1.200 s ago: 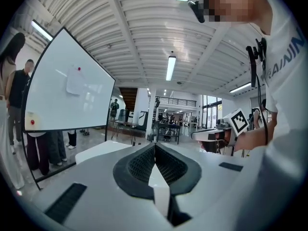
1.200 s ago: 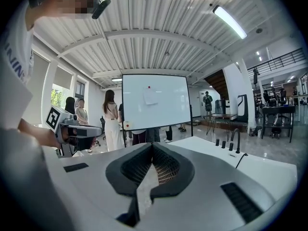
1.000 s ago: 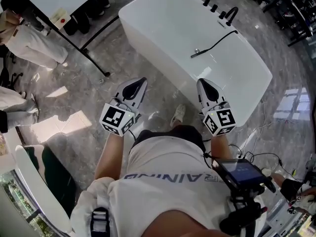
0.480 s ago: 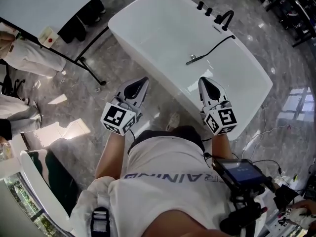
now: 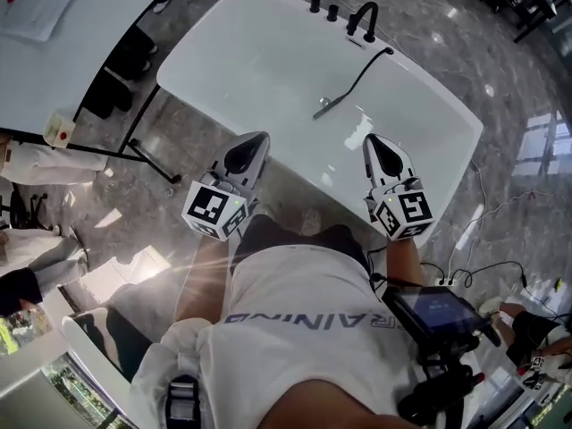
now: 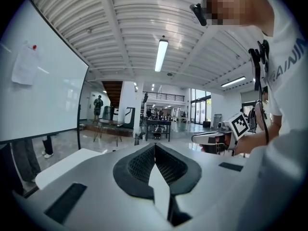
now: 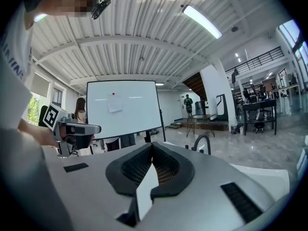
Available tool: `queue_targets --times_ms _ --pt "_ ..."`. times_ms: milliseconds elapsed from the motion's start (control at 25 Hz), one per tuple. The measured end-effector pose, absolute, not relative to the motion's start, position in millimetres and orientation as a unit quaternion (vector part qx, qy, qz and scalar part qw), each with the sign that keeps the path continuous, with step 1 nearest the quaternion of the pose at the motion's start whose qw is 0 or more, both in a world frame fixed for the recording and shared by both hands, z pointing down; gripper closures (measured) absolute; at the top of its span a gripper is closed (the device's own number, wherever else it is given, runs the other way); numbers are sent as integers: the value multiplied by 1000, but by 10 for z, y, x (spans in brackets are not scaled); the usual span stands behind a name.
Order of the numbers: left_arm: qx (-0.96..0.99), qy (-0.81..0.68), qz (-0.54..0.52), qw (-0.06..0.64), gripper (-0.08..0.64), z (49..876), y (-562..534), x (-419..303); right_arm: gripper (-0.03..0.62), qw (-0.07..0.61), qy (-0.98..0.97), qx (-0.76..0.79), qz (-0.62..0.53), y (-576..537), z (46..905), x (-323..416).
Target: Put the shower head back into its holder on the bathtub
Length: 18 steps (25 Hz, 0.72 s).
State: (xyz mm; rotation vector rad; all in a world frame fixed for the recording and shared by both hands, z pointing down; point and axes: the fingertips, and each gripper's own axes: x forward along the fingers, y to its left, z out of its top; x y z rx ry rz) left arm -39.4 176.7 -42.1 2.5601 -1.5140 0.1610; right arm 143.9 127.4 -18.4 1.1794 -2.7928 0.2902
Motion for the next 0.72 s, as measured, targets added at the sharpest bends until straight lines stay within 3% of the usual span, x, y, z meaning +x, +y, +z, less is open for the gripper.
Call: queue_targets --times_ms 360,720 --pt "906 -413 65 65 543 -464 950 353 580 40 -864 493 95 855 -218 2367" --pt "938 -332 64 74 543 -398 189 169 580 56 -817 565 100 474 -214 2182"
